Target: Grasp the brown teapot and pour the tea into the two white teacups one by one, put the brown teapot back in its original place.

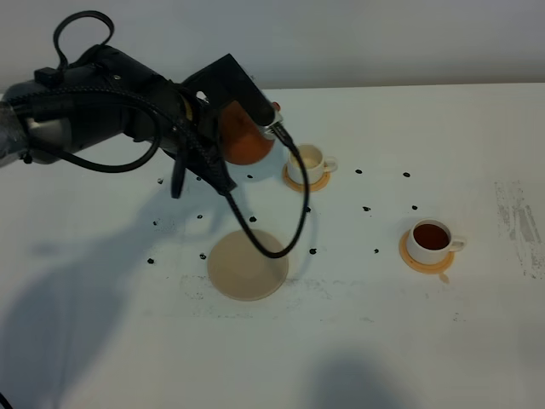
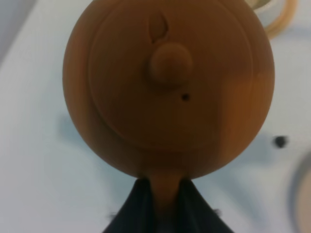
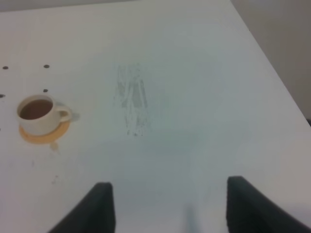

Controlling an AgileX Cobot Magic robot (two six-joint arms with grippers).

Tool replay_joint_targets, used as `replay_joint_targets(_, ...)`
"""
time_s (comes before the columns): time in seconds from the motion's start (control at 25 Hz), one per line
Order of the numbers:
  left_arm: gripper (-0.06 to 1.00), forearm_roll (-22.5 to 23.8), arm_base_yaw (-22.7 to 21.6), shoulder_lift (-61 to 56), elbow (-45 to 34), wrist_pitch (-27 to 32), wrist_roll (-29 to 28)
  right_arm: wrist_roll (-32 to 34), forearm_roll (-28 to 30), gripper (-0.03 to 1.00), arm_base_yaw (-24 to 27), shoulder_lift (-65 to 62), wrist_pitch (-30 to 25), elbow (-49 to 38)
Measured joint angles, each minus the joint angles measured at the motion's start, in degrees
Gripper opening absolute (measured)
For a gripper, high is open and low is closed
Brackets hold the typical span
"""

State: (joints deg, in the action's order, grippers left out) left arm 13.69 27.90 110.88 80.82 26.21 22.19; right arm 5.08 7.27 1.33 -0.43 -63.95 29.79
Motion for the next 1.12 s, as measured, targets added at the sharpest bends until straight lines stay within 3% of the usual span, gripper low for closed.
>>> replay_joint_targets(0.28, 0.1, 2.6, -0.2, 0.1, 0.0, -3.5, 7.7, 0.0, 0.0, 0.5, 0.0, 0.0, 0.0, 0.0)
replay_joint_targets(0.76, 0.1, 4.2, -1.4, 5.1, 0.0, -6.6, 9.5, 0.0, 0.0, 0.5, 0.0, 0.0, 0.0, 0.0)
replay_joint_targets(1.12, 0.1, 5.7, -1.4, 5.2, 0.0, -11.2, 17.5, 0.0, 0.0, 0.5, 0.0, 0.0, 0.0, 0.0)
